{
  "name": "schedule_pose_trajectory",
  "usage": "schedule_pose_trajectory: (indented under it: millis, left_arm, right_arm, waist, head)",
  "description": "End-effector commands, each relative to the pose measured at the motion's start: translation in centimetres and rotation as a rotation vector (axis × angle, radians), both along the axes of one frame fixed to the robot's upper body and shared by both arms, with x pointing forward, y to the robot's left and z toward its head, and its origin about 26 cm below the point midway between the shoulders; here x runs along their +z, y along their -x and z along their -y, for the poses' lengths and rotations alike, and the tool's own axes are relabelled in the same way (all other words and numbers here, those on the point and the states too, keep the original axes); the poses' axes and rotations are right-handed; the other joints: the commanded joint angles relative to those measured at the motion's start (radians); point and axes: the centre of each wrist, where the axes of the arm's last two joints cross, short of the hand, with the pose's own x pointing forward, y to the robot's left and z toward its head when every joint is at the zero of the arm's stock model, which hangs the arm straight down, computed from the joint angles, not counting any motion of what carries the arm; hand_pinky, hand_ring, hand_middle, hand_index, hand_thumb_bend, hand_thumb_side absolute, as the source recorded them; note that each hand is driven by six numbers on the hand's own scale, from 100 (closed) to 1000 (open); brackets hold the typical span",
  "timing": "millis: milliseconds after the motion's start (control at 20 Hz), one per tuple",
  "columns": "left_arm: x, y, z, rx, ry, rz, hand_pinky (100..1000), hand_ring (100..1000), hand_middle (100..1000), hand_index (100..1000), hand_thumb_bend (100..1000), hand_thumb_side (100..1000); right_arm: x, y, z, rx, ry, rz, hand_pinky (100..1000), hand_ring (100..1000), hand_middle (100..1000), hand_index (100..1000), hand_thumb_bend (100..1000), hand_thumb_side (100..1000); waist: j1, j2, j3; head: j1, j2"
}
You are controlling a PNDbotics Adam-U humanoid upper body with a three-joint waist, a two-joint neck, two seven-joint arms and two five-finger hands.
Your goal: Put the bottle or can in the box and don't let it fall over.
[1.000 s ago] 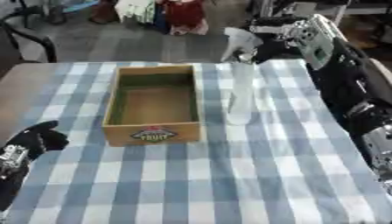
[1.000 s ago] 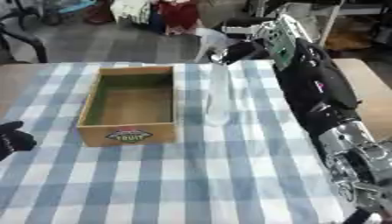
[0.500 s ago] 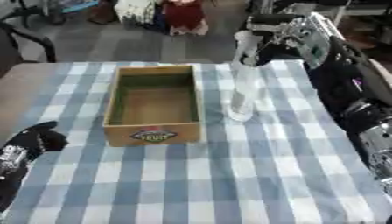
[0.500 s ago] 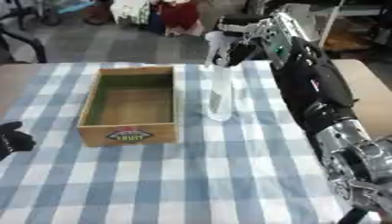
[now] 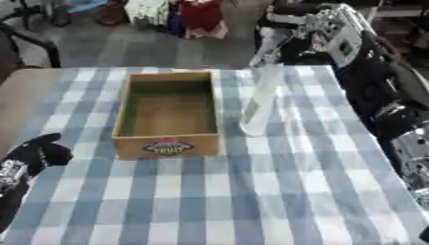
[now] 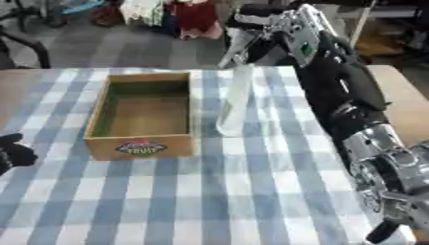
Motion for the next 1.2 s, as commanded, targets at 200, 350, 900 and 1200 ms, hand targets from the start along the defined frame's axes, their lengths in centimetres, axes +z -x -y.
schedule_pose_trajectory:
  millis: [200, 350, 900, 1200]
  left_arm:
    - [0.8, -0.4, 0.1, -0.017, -0.004, 0.022, 744, 698, 634, 864, 118, 973]
    - [1.0, -0.5, 0.2, -0.024, -0.003, 0.027, 744, 699, 634, 865, 119, 971]
    - [1.9, -1.4, 1.1, -0.066, 0.024, 0.055, 745, 700, 634, 865, 120, 958]
    - [2.1, -1.6, 1.5, -0.082, 0.022, 0.058, 745, 700, 634, 865, 119, 960]
  right_arm:
    - [6.1, 0.8, -0.7, 0.172, 0.107, 0.125, 278, 255, 226, 289, 100, 100]
    - [7.5, 1.2, -2.0, 0.201, 0.084, 0.174, 281, 257, 228, 291, 100, 100]
    - [7.9, 1.7, -6.7, 0.298, 0.007, 0.240, 307, 269, 239, 315, 100, 100]
    - [3.8, 1.1, -8.0, 0.295, 0.039, 0.170, 556, 460, 416, 511, 100, 100]
  waist:
    - [-0.002, -0.018, 0.010]
    - [-0.005, -0.017, 0.021]
    - [-0.006, -0.020, 0.092]
    - [-0.005, -0.015, 0.103]
  head:
    - [-0.012, -0.009]
    - [-0.022, -0.014]
    - [-0.067, -0.036]
    - [-0.076, -0.032]
